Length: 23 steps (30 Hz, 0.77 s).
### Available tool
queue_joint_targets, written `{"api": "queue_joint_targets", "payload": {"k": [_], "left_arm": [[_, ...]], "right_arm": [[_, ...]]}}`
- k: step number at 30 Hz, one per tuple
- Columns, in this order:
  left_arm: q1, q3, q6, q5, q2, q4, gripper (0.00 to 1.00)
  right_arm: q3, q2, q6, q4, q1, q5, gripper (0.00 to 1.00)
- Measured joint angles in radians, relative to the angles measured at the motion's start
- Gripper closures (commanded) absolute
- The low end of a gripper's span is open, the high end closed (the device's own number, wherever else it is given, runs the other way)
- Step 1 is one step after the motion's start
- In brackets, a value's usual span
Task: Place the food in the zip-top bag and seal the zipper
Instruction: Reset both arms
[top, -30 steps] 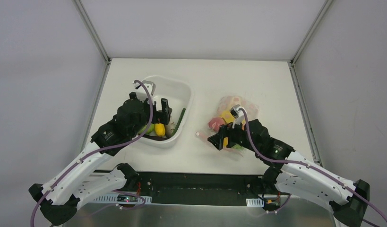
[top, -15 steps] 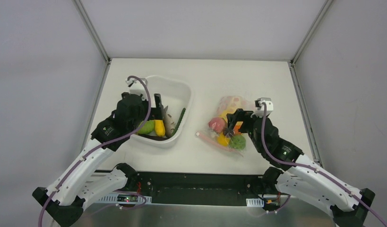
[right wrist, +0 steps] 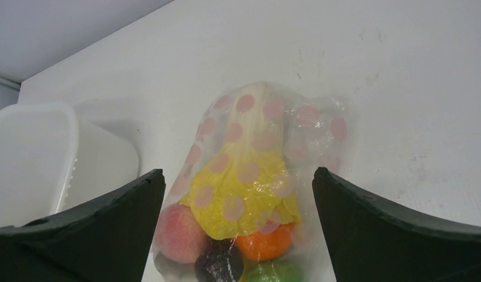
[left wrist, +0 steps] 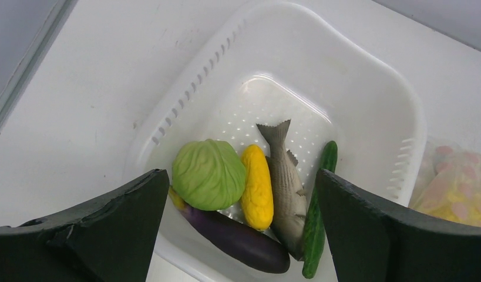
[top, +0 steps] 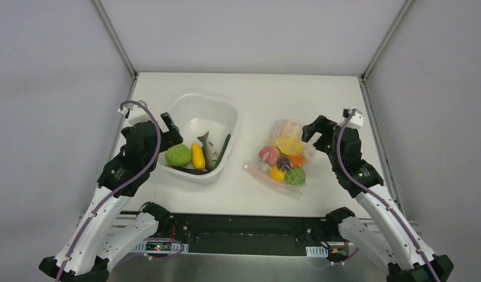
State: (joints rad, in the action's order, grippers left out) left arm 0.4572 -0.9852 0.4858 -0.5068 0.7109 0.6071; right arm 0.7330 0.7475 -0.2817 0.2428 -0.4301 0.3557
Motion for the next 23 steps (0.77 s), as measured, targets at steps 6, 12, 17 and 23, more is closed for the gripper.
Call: {"api": "queue_joint_targets", "payload": {"k": [6,12,17,23], "left_arm": [[0.000,0.000,0.037,-0.059,0.001,0.027,0.01],[0.000,0.000,0.047,-0.100,0.005,0.034,0.01],[0.000,0.000,0.047,-0.106,0.005,0.034,0.01],[0.000,0.000,0.047,-0.107,-0.005,0.034,0.01]], "right_arm": [[-0.029,-0.021,-0.047,0.001,0.005,-0.062,0.00],[-0.060,-0.058,-0.057,-0.002,0.006,-0.061,0.00],[-0.076,-0.062,-0.069,-0.006,0.006,-0.062,0.00],[-0.087,-0.067,-0.076,-0.006,0.006,-0.061,0.00]]}}
